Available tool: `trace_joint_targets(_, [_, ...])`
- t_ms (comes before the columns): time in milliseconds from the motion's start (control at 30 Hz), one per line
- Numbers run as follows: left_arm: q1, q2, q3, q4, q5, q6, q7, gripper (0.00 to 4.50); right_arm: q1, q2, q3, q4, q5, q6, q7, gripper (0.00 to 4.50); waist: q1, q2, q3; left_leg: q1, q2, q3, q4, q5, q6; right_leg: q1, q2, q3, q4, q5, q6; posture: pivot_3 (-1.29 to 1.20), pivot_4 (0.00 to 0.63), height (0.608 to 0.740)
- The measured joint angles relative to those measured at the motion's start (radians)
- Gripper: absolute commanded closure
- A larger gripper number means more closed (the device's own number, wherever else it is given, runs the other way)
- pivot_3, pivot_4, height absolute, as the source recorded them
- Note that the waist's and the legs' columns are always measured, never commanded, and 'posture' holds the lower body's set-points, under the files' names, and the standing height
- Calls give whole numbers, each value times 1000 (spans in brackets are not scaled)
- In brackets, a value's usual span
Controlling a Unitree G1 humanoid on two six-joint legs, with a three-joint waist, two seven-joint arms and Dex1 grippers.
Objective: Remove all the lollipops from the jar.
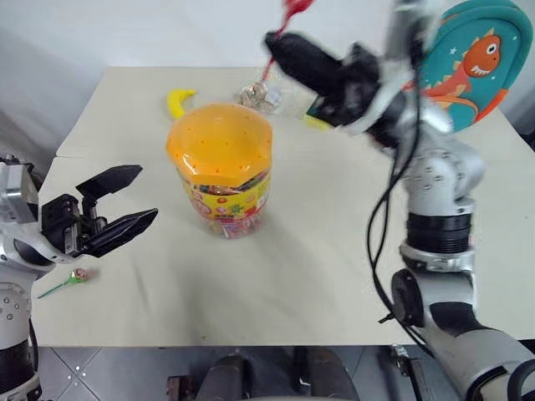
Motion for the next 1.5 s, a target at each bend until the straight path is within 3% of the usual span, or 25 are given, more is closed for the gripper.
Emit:
trace_joint_targets(67, [-6, 17, -36, -12, 23, -10, -26, 0, 8, -124, -19, 19, -26, 25, -6, 4475, 1, 0, 0, 0, -1, 0, 0, 0, 0, 0, -1, 0, -1, 0, 0, 0, 150, 740])
trace_joint_targets(100, [-7, 42, -78, -20, 66, -38, -60, 0, 37, -258, -2, 36, -83, 43, 2, 4475, 7, 0, 0, 0, -1, 0, 0, 0, 1, 0, -1, 0, -2, 0, 0, 0, 150, 740])
trace_joint_targets(200, [-2, 63, -147, -44, 125, -82, -124, 0, 169, -503, 9, 135, -233, 64, 1, 4475, 16, 0, 0, -1, -1, 4, -1, 0, 2, 1, -1, 1, -6, 0, 0, 0, 150, 740])
trace_joint_targets(333, [-15, 69, -188, -82, 123, -84, -173, 0, 428, -711, 77, 178, -394, 78, 31, 4475, 19, 1, 1, 0, 5, 11, -1, 0, 1, 1, -1, 3, -7, 0, 1, 0, 150, 740])
trace_joint_targets(400, [-11, 75, -190, -80, 124, -84, -187, 0, 508, -746, 87, 177, -419, 105, 44, 4475, 18, 2, 1, 3, 6, 13, -1, 0, 1, 1, 1, 2, -6, 0, 1, 0, 150, 740])
trace_joint_targets(667, [46, 85, -197, 0, 155, -101, -232, 0, 669, -749, 129, 151, -483, 217, 10, 4475, 22, 3, 0, 6, 6, 16, -1, -1, 0, 1, 0, 4, -5, 0, 1, 0, 150, 740])
trace_joint_targets(767, [53, 89, -196, 5, 163, -104, -236, 0, 679, -725, 132, 158, -497, 217, -2, 3819, 26, 3, 0, 3, 6, 13, 0, -1, 0, 1, -1, 4, -6, 0, 1, 0, 150, 740])
trace_joint_targets(1000, [60, 121, -157, 52, 178, -86, -189, 0, 733, -720, 80, 198, -500, 147, 0, 1572, 27, 4, 0, 1, 6, 10, 0, -1, 0, 1, 0, 3, -7, 0, 1, 0, 150, 740])
trace_joint_targets(1167, [82, 122, -130, 84, 214, -97, -147, 0, 783, -713, -45, 188, -451, -49, 98, 73, 26, 4, 0, 2, 6, 11, 0, -1, 0, 1, 2, 2, -6, 0, 1, 0, 150, 740])
trace_joint_targets(1333, [105, 122, -119, 190, 323, -202, -114, 0, 802, -534, -223, 93, -235, -356, 339, 73, 26, 3, 1, 4, 6, 11, 0, -1, 0, 4, 4, 0, -7, 1, 1, 0, 150, 740])
trace_joint_targets(1500, [119, 116, -106, 239, 386, -295, -84, 0, 858, -460, -195, -122, -137, -423, 440, 73, 31, 2, 0, 4, 6, 6, 0, -1, -1, 4, 0, 2, -8, 1, 1, 0, 150, 740])
